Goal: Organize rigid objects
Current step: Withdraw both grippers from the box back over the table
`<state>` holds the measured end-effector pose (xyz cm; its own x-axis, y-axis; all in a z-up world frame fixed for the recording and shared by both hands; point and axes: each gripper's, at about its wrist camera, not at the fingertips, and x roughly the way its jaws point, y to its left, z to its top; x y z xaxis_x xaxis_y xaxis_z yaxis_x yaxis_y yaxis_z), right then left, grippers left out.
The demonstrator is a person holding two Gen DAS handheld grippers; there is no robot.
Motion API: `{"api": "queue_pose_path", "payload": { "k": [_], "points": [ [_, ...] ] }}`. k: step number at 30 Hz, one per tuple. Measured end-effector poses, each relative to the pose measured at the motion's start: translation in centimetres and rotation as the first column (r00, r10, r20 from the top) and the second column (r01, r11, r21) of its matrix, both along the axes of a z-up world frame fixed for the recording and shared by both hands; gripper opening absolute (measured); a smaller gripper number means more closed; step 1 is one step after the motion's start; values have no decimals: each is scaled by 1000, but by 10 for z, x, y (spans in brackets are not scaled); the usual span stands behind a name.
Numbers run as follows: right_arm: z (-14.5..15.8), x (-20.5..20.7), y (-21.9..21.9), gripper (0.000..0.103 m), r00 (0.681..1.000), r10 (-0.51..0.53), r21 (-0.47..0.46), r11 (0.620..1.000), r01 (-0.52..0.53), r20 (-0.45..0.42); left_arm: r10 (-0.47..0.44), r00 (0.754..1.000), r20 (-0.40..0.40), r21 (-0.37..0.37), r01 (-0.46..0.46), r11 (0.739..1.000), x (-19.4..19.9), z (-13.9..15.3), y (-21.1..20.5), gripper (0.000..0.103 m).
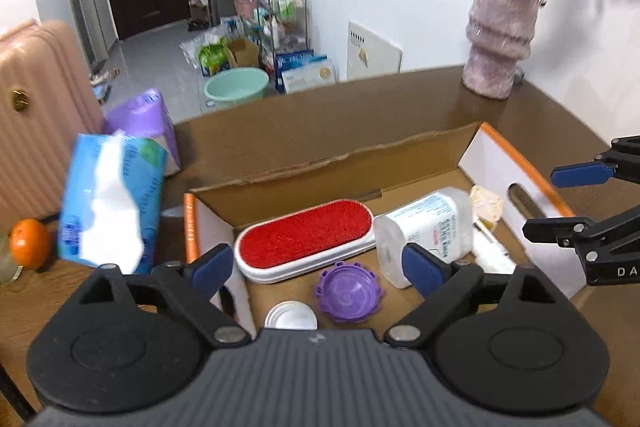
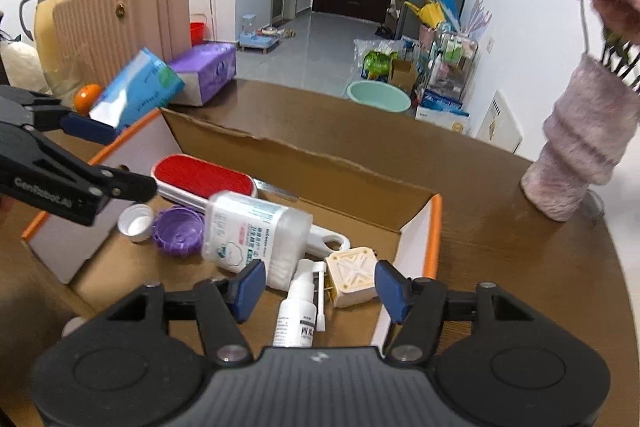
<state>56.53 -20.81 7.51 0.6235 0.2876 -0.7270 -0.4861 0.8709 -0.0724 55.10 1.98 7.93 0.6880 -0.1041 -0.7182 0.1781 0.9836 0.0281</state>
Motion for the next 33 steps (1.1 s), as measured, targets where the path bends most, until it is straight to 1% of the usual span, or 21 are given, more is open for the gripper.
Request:
{"api": "queue_pose_path", "payload": {
  "k": [3, 7, 9, 10, 11, 12, 16, 18, 19, 21, 23, 24, 29, 33],
  "points": [
    [14, -18, -4, 65, 1000, -2, 9, 1000, 2, 16, 3, 999, 35, -19, -2, 1000, -25, 14, 3, 95],
    [26, -41, -6, 68, 999, -11, 25, 1000, 10, 47, 27, 997, 74, -23, -25, 999, -59, 24, 4, 98],
    [29, -56, -8, 74, 997, -15, 63, 998, 10, 80, 37, 994, 104, -43, -33, 999, -79, 27, 6, 101],
    [29, -64, -9, 80, 995, -20, 93, 996, 11, 100, 43, 992, 121, -55, -37, 998, -88, 29, 7, 101],
    [29, -70, -11, 83, 993, -29, 114, 993, 16, 112, 56, 988, 142, -61, -48, 997, -98, 30, 7, 101],
    [27, -78, -12, 83, 992, -42, 138, 990, 25, 123, 67, 983, 170, -64, -57, 996, -107, 30, 7, 103],
    [15, -106, -12, 86, 975, -120, 215, 973, 79, 185, 95, 935, 341, -61, -79, 995, -146, 25, 4, 103],
    [8, -120, -13, 91, 959, -161, 251, 963, 101, 233, 106, 913, 393, -59, -90, 994, -160, 20, 2, 103],
    [4, -127, -13, 92, 948, -181, 267, 958, 108, 263, 122, 904, 410, -72, -102, 992, -166, 16, 2, 103],
    [-2, -140, -13, 100, 921, -206, 287, 952, 111, 329, 151, 888, 434, -101, -119, 988, -174, 10, 3, 103],
    [-9, -152, -13, 103, 891, -220, 304, 948, 98, 396, 174, 870, 461, -126, -130, 984, -183, 4, 5, 103],
    [-11, -155, -12, 103, 884, -219, 304, 948, 94, 412, 178, 866, 468, -129, -132, 983, -187, 2, 4, 103],
    [-16, -167, -6, 103, 879, -210, 278, 956, 93, 428, 199, 854, 481, -149, -144, 978, -201, -5, 7, 103],
    [-15, -173, -5, 103, 878, -214, 285, 954, 93, 429, 199, 850, 487, -171, -131, 977, -207, -9, 10, 103]
  ]
}}
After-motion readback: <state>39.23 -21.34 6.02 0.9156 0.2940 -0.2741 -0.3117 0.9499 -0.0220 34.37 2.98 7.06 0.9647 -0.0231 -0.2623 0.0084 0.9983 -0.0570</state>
